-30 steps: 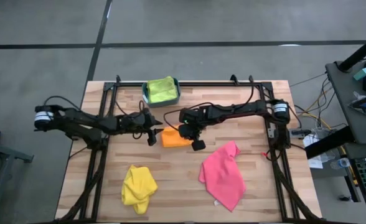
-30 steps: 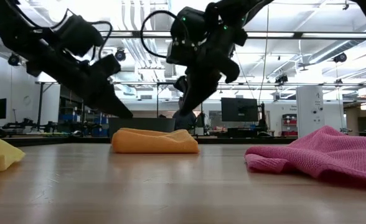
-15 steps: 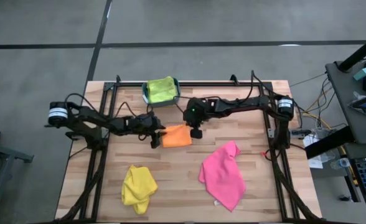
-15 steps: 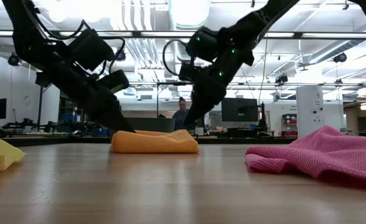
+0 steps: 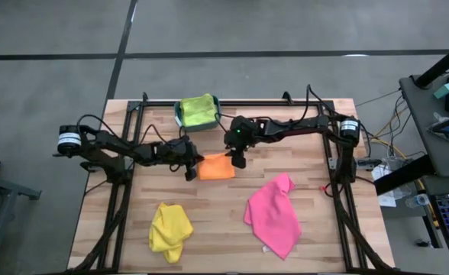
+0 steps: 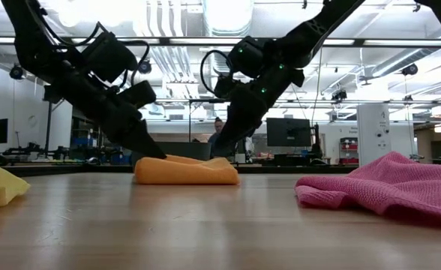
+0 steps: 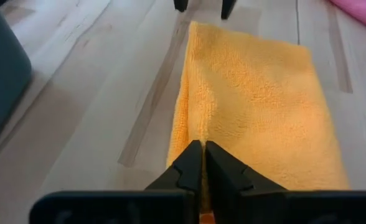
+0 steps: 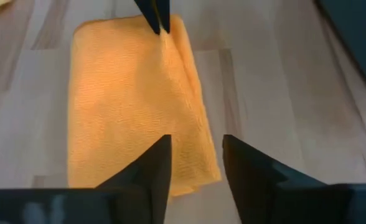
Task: Fold microfiber towels
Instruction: Fold the orange towel
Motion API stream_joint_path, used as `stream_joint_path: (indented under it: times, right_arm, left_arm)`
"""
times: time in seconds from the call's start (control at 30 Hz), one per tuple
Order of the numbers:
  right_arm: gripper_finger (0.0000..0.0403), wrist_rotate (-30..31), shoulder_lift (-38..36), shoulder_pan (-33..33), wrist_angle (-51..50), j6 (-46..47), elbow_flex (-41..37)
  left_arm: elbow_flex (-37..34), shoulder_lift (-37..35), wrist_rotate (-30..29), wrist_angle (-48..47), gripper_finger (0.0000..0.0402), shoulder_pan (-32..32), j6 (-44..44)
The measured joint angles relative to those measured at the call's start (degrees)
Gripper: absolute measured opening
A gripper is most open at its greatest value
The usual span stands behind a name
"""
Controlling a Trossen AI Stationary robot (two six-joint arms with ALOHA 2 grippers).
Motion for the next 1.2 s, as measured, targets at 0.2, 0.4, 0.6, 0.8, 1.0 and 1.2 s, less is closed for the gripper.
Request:
stream_joint_path:
  times: [0.2,0.4,0.6,0.8,1.0,1.2]
  right_arm:
    - [0.0165,0.12,0.0,-0.04,4.22,0.17,-3.09]
    - [0.0137,0.0,0.0,-0.02,10.7,2.12,-7.18]
    - [0.009,0.0,0.0,-0.04,17.81,4.61,-11.27]
    - [0.0024,-2.38,0.0,0.0,19.26,4.37,-13.43]
    - [0.0009,-2.62,0.0,0.13,19.06,3.23,-13.67]
    - [0.0009,-2.41,-0.04,0.11,14.64,0.27,-12.73]
  left_arm:
    - [-0.06,0.0,-0.15,2.45,0.0001,0.0,0.07]
    - [-0.16,-0.02,-1.39,2.74,0.0,0.0,0.09]
    - [-0.22,-0.02,-3.75,2.81,0.0,0.0,0.11]
    - [-0.28,0.66,-5.7,4.01,0.0,0.0,-0.04]
    - [-0.33,1.64,-7.46,3.87,0.0,0.0,-0.12]
    - [-0.33,1.86,-8.97,4.0,0.0,0.01,-0.15]
